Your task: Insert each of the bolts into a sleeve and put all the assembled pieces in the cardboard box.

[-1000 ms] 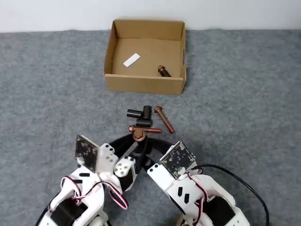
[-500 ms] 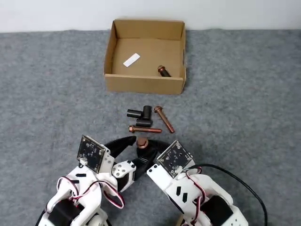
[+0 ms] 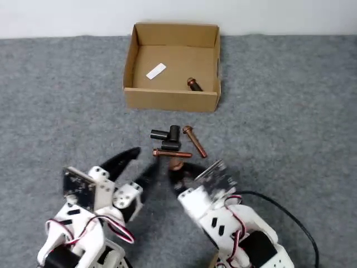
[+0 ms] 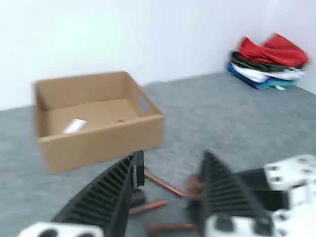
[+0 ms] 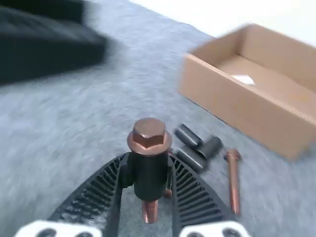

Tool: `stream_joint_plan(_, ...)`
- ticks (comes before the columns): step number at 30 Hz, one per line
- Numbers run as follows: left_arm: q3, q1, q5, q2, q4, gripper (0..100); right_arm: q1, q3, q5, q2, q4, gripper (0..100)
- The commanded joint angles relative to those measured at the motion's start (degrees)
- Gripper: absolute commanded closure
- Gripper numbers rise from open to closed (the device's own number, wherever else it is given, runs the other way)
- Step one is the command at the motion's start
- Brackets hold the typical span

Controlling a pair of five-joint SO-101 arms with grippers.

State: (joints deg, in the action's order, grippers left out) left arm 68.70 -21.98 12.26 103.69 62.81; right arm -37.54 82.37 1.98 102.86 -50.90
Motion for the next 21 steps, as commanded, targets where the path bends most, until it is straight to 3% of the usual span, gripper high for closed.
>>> stream_joint_plan(1,-2.15,5.98,-7.03,0.26,4.4,99,10.07,-6.07,7.38,-3.03,1.1,99.1)
stream_joint_plan(4,1.63,13.19,-9.41,0.35,6.24,100,14.81,-12.31,10.55,-11.38,1.36,99.1)
stream_joint_plan(9,12.35,23.12,-9.49,0.35,5.89,100,15.87,-27.16,13.1,-31.78,1.8,99.1)
stream_joint_plan(13,17.98,24.79,-9.58,0.35,5.89,100,15.96,-38.77,13.19,-47.34,4.35,99.1)
stream_joint_plan(21,24.92,24.7,-9.32,0.35,5.8,100,16.22,-56.88,12.75,-74.68,18.95,99.1)
